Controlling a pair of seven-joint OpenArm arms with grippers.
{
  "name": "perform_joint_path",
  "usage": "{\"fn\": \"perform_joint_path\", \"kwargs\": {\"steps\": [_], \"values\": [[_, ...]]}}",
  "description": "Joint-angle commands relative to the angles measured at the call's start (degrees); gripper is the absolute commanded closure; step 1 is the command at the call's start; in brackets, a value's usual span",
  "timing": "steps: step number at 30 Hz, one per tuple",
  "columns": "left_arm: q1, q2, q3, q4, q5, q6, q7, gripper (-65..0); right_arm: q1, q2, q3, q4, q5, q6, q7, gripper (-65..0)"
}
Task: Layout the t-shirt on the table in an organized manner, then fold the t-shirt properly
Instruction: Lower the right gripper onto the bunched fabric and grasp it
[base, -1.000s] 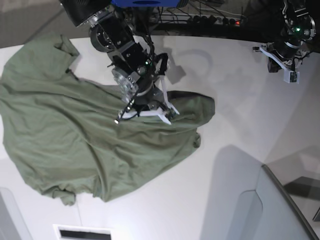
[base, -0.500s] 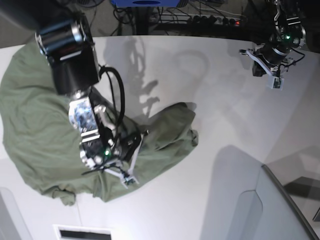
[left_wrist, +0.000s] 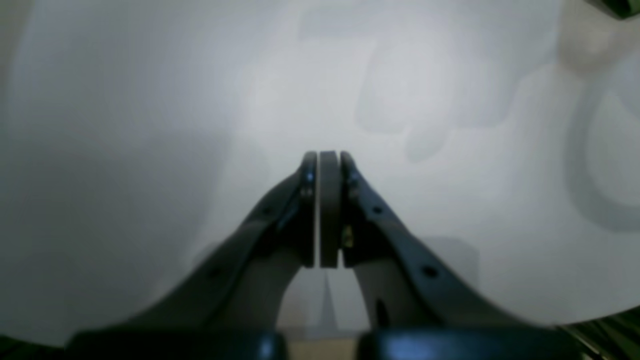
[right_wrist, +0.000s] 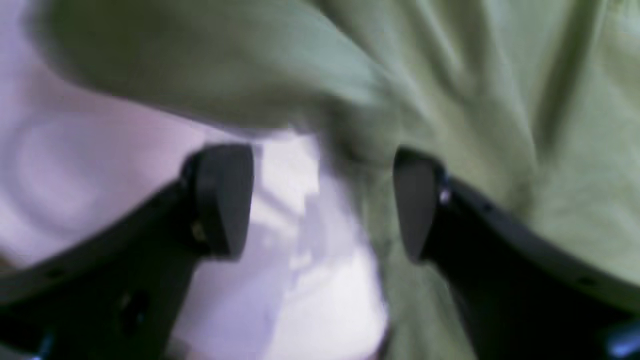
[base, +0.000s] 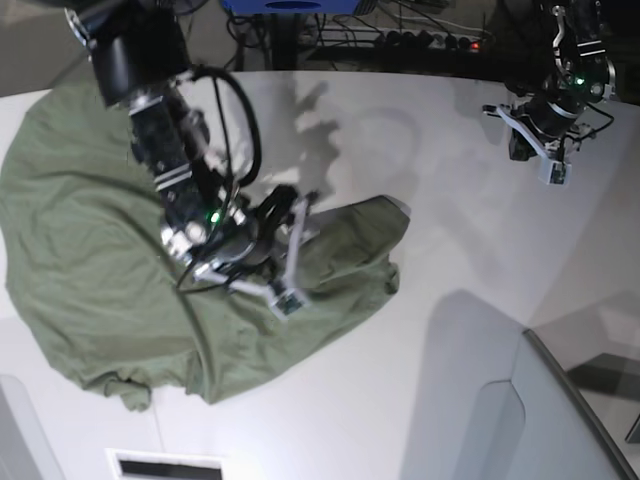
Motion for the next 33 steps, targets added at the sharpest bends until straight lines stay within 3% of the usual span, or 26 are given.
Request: {"fn": "perform_joint_path", "kwargs": {"steps": [1, 7, 14, 23, 31, 33], "values": [[0.1, -0.8, -0.3, 0.8, -0.4, 0.0, -1.1, 0.0, -0.3, -0.6, -1.5, 1.1, 0.1, 0.0, 0.0, -41.7], [0.1, -0.8, -0.4, 0.8, -0.4, 0.0, -1.1, 0.0, -4.9, -0.9, -9.5, -1.0, 0.1, -0.4, 4.4, -41.0], [0.5, -0.8, -0.4, 0.8, -0.4, 0.0, -1.1, 0.0, -4.0, -3.4, -6.4, -12.5, 0.6, -0.1, 12.2, -41.1], [1.4, -0.8, -0.4, 0.8, -0.4, 0.0, -1.1, 0.0, 2.8, -3.6, -2.2, -23.4, 16.3, -0.2, 18.2, -41.0], [1.4, -0.8, -0.4, 0.8, -0.4, 0.0, -1.1, 0.0, 3.8, -3.9, -2.1, -27.0, 16.9, -0.5, 23.4, -40.8], [1.5, -0.8, -0.4, 0.8, -0.4, 0.0, -1.1, 0.0, 3.8, -4.0, -2.1, -27.8, 17.0, -0.5, 24.3, -36.8]]}}
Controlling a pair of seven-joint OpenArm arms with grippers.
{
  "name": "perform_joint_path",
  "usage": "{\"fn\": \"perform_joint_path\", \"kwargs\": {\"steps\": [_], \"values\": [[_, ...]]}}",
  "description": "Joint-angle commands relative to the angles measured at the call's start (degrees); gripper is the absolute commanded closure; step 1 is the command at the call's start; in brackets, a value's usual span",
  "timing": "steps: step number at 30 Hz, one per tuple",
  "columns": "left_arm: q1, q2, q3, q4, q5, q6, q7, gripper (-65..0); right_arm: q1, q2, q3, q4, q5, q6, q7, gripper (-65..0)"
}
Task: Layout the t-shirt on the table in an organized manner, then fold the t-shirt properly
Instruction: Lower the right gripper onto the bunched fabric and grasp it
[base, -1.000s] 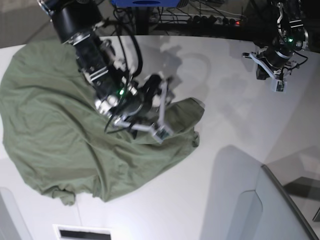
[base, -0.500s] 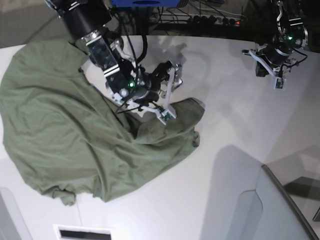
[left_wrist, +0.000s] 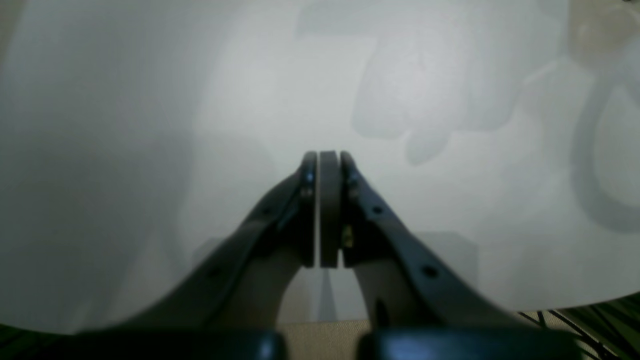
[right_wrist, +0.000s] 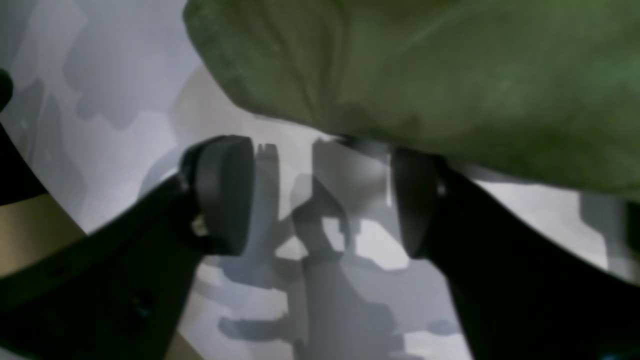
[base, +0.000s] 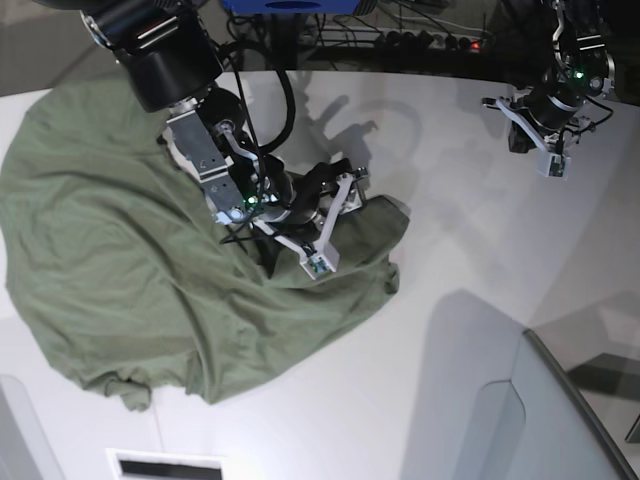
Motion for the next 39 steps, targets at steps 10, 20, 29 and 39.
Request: {"fn": "perform_joint_path", "kwargs": {"steps": [10, 20, 29, 39], "values": [[0.3, -0.8, -0.4, 0.9, -0.4, 0.0, -1.0, 0.0, 5.9, -1.4, -0.3, -4.3, 7.4, 0.4, 3.0, -22.5], [0.9, -1.1, -0.5, 1.2, -0.4, 0.0, -1.0, 0.0, 9.5, -1.6, -0.5, -4.8, 9.0, 0.7, 3.4, -0.5], [0.7, -2.4, -0.5, 1.1, -0.4, 0.0, -1.0, 0.0, 5.7, -1.1, -0.2, 10.6, 10.8, 0.3, -7.9, -5.7], [0.5, -2.4, -0.5, 0.9, -0.4, 0.0, -1.0, 0.0, -7.6, 1.6, -0.1, 22.1, 10.4, -5.3, -10.4, -45.9]]}}
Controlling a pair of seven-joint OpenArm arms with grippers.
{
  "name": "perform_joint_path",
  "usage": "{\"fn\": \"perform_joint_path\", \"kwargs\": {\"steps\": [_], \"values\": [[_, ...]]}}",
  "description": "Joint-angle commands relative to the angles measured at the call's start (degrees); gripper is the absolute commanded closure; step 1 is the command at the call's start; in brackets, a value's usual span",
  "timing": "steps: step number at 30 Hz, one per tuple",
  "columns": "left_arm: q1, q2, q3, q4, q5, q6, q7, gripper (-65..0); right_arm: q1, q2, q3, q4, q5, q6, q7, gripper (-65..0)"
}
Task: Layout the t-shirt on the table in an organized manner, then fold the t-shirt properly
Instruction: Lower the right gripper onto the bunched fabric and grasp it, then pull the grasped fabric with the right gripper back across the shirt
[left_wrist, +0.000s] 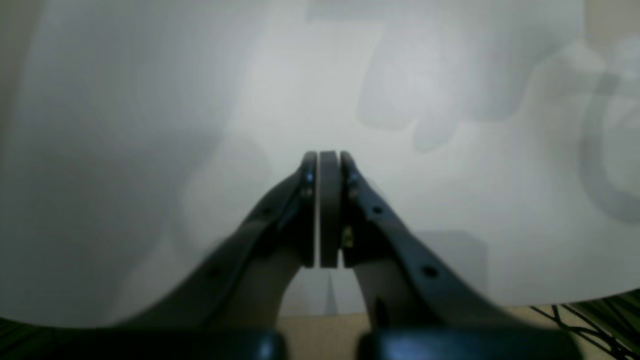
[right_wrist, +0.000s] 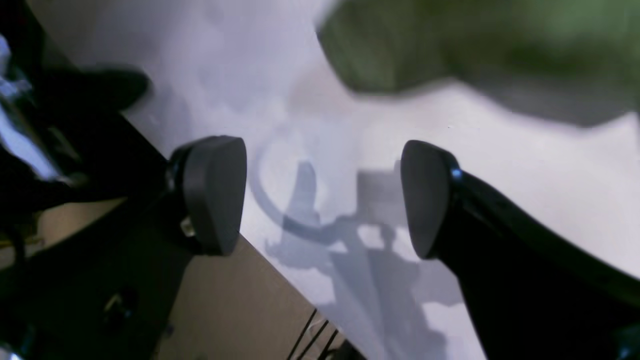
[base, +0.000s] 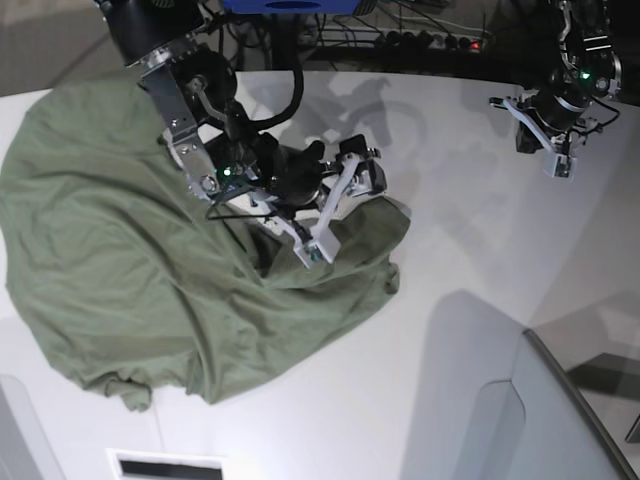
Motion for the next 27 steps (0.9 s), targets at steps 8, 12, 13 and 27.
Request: {"fn": "perform_joint_path", "kwargs": {"steps": [8, 12, 13, 27], "values": [[0.0, -0.8, -0.4, 0.8, -0.4, -0.1, -1.0, 0.0, 8.0, -0.8, 0.0, -16.5, 1.1, 0.3, 11.7, -45.9], [0.2, -0.8, -0.4, 0.8, -0.4, -0.1, -1.0, 0.0, 11.0, -0.8, 0.0, -22.3, 1.2, 0.3, 15.8, -45.9], [0.2, -0.8, -0.4, 0.8, -0.4, -0.1, -1.0, 0.0, 12.0, -0.8, 0.0, -23.4, 1.2, 0.3, 16.3, -45.9], [0.2, -0.8, -0.4, 0.8, -0.4, -0.1, -1.0, 0.0, 17.5, -2.6, -0.2, -27.2, 4.4, 0.3, 13.5, 0.0]]}}
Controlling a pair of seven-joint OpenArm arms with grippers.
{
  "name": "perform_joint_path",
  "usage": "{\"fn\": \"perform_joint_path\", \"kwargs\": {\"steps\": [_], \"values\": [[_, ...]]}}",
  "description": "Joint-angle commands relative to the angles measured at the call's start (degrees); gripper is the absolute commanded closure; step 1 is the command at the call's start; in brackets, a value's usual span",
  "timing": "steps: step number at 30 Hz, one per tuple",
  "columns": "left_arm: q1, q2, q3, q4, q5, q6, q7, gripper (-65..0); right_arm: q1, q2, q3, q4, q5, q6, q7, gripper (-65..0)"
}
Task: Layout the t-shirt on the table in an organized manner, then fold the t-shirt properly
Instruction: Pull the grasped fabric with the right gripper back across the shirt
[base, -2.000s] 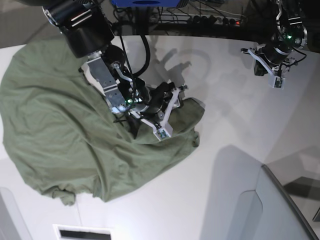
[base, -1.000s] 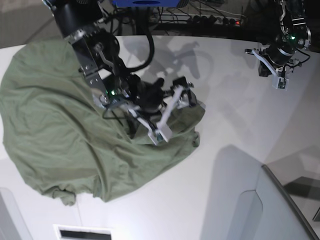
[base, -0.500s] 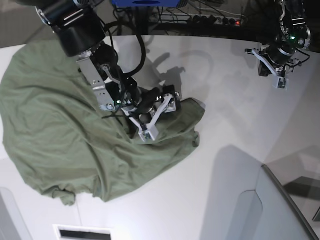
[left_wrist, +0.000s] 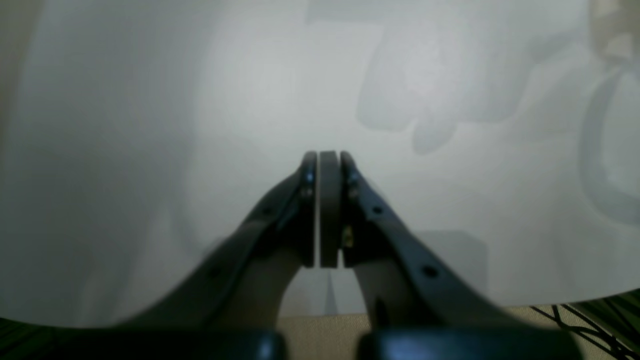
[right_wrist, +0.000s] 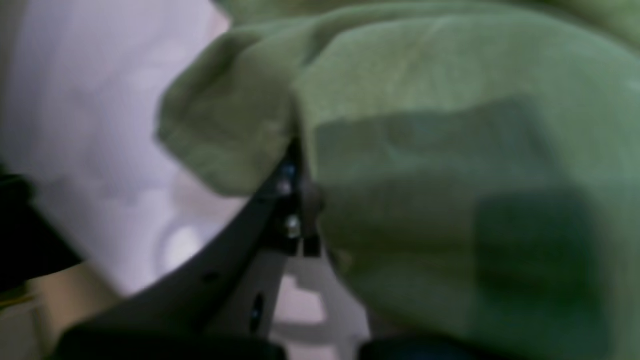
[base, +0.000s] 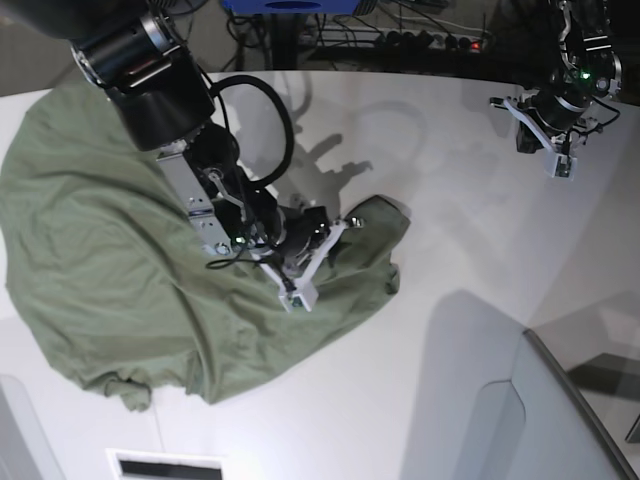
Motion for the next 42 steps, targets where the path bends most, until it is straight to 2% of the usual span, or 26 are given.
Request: {"fn": "perform_joint_path", "kwargs": {"steps": [1, 8, 11, 14, 19, 21, 24, 25, 26, 29, 33, 37, 40, 42], "values": [[0.1, -0.8, -0.3, 0.8, -0.4, -0.1, -1.0, 0.0, 1.5, -1.2, -0.2, 2.0, 2.1, 0.6, 0.0, -0.3], [0.0, -1.2, -0.3, 0.8, -0.4, -0.1, -1.0, 0.0, 0.8, -2.2, -0.2, 14.4, 3.5, 0.2, -7.9, -0.3], [0.0, -1.5, -0.3, 0.9, -0.4, -0.1, -1.0, 0.0, 2.6, -2.7, -0.2, 15.8, 3.9, -4.5, -8.4, -0.5], [0.0, -1.6, -0.3, 1.2, -0.4, -0.1, -1.0, 0.0, 7.3, -2.7, -0.2, 11.6, 7.3, -7.5, -7.5, -0.6], [0.0, -2.2, -0.2, 1.3, -0.4, -0.1, -1.0, 0.0, 15.8, -2.7, -0.2, -4.3, 13.0, -8.0, -0.5, -1.4], [0.0, -2.2, -0.2, 1.3, -0.4, -0.1, -1.0, 0.0, 18.7, -2.7, -0.2, -9.8, 14.1, -8.0, 1.0, -8.4], [0.1, -2.2, -0.2, 1.3, -0.4, -0.1, -1.0, 0.0, 20.2, -2.2, -0.3, -11.4, 14.2, -8.0, 1.3, -30.3], [0.1, -2.2, -0.2, 1.3, -0.4, -0.1, -1.0, 0.0, 20.2, -1.2, -0.2, -10.6, 14.2, -7.9, 1.4, -35.9], [0.3, -2.2, -0.2, 1.3, -0.4, -0.1, -1.0, 0.0, 20.1, -0.2, -0.2, -9.0, 14.3, -7.9, 1.5, -37.5], [0.5, -2.1, -0.2, 1.3, -0.4, -0.1, -1.0, 0.0, 16.8, 2.8, -0.3, -1.7, 14.2, -7.7, 1.4, -34.4], [0.6, -1.9, -0.2, 1.0, -0.4, -0.1, -1.0, 0.0, 8.5, 9.1, -0.3, 12.5, 14.1, -7.7, 1.4, -29.1], [0.6, 0.1, -0.3, 0.9, -0.5, -0.1, -1.0, 0.0, -1.1, 15.5, 0.1, 24.1, 14.1, -7.7, 1.7, -28.5], [0.6, 1.5, -0.3, 0.9, -0.5, -0.1, -1.0, 0.0, -6.7, 17.8, -0.1, 29.1, 14.1, -7.7, 4.4, -28.5], [0.6, 2.4, -0.3, 1.2, -0.5, -0.1, -1.0, 0.0, -9.8, 18.1, 0.0, 30.7, 14.1, -7.7, 6.0, -28.1]]}}
